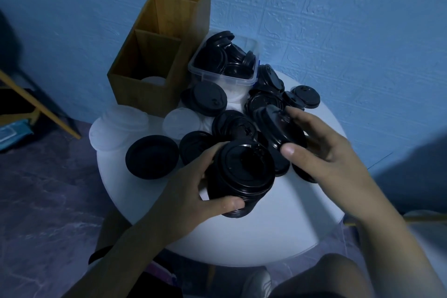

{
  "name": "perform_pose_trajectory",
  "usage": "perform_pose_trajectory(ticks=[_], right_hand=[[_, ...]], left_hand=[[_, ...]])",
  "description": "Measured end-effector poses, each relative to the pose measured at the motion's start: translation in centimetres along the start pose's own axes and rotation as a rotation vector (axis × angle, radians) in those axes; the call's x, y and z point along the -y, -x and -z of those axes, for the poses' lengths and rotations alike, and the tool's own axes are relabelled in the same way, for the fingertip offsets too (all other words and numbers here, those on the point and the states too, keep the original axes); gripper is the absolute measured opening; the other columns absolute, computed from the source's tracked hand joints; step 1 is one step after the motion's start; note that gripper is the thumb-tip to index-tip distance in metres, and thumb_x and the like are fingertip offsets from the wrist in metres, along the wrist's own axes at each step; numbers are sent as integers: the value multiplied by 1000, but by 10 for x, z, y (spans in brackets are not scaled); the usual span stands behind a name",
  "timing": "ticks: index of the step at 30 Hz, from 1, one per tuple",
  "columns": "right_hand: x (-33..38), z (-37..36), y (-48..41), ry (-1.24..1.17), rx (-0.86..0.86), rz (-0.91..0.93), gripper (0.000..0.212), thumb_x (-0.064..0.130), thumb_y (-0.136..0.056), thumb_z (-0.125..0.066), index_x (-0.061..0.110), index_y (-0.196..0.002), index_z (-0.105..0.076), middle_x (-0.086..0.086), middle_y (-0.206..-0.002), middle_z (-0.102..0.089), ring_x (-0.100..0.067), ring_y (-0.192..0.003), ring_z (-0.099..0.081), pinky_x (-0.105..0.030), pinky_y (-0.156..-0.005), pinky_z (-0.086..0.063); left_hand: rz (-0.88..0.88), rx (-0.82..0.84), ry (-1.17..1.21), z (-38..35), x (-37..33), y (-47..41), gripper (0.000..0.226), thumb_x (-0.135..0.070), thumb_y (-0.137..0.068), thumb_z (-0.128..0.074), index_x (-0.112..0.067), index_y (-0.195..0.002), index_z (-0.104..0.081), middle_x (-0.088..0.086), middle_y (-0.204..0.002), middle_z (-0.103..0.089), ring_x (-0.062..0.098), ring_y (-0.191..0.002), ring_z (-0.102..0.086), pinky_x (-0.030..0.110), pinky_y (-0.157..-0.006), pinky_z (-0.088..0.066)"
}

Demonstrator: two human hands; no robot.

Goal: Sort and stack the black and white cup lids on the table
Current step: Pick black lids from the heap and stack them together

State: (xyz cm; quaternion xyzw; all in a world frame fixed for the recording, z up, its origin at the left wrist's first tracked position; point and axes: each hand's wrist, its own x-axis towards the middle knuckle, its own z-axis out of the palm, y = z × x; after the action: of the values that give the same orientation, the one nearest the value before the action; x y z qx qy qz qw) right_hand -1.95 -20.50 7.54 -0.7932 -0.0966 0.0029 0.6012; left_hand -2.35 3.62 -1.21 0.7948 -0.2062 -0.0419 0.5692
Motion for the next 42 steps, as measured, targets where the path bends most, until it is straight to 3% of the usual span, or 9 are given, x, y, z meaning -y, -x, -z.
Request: perform_pose_trajectory(ticks=[5, 10, 16, 21, 25, 31, 34, 37, 42], right_hand=[[-2, -3, 5, 179, 222, -51, 85, 30, -74, -89, 40, -147, -47, 23, -134, -64, 2, -124, -60, -16, -106, -45], [-1, -9, 4, 294, 367, -112, 86, 19, -82, -85, 47, -150, -39, 24, -143, -55, 5, -131, -52, -26, -116, -39], [-4, -21, 3, 333, 327, -30, 78, 54, -80, -78, 48, -148, -40, 28, -141, -53, 1, -136, -47, -32, -115, -40], [-9, -19, 2, 239, 354, -53, 78, 40, -78, -80, 42, -147, -43, 24, -137, -58, 1, -132, -52, -23, -110, -43], [-11, -19, -4, 195, 364, -69, 75, 30, -75, -83, 44, -141, -48, 24, -131, -62, -1, -124, -60, -15, -101, -46], [-16, -23, 0, 197, 296, -45, 77, 32, -76, -88, 44, -142, -51, 21, -132, -64, -3, -126, -59, -24, -107, -47], [-16, -25, 2, 220, 276, -37, 76, 35, -75, -89, 44, -140, -50, 22, -131, -63, -4, -127, -58, -32, -109, -47], [-18, -29, 4, 205, 252, -30, 77, 34, -72, -91, 39, -137, -49, 22, -130, -63, -5, -126, -58, -31, -109, -46], [-22, -23, 9, 110, 406, -81, 77, 24, -84, -82, 40, -146, -40, 21, -140, -57, -4, -134, -53, -26, -114, -41]], left_hand=[[-7, -6, 19, -1, -1, -1, 83, -14, -79, -87, -38, -146, -45, -19, -133, -64, 3, -125, -60, 14, -99, -47], [-19, 2, 36, -3, -3, -1, 80, -25, -79, -83, -41, -146, -44, -17, -136, -63, 8, -128, -60, 20, -101, -49], [-31, -7, 24, -2, -4, -1, 76, -34, -78, -82, -44, -144, -45, -19, -134, -64, 5, -126, -61, 15, -98, -48], [-23, 18, 22, -1, -1, -2, 79, -13, -81, -85, -35, -146, -46, -17, -134, -65, 5, -126, -60, 17, -101, -48], [-19, 18, 31, 0, 0, -3, 78, -27, -77, -85, -38, -145, -47, -19, -133, -65, 5, -125, -61, 17, -100, -48], [-24, -7, 82, -5, 0, 2, 78, -28, -76, -83, -36, -145, -48, -10, -133, -67, 15, -126, -63, 41, -103, -52], [-30, -12, 81, -6, 6, 4, 87, -25, -74, -83, -37, -150, -43, -10, -138, -64, 16, -130, -60, 44, -106, -51], [-1, -13, 155, -4, 9, 8, 95, -33, -74, -79, -53, -153, -30, -19, -145, -57, 7, -136, -53, 32, -109, -47], [-26, -45, 226, 0, 5, 9, 74, -71, -89, -59, -32, -150, -45, -7, -140, -62, 17, -132, -58, 32, -106, -49]])
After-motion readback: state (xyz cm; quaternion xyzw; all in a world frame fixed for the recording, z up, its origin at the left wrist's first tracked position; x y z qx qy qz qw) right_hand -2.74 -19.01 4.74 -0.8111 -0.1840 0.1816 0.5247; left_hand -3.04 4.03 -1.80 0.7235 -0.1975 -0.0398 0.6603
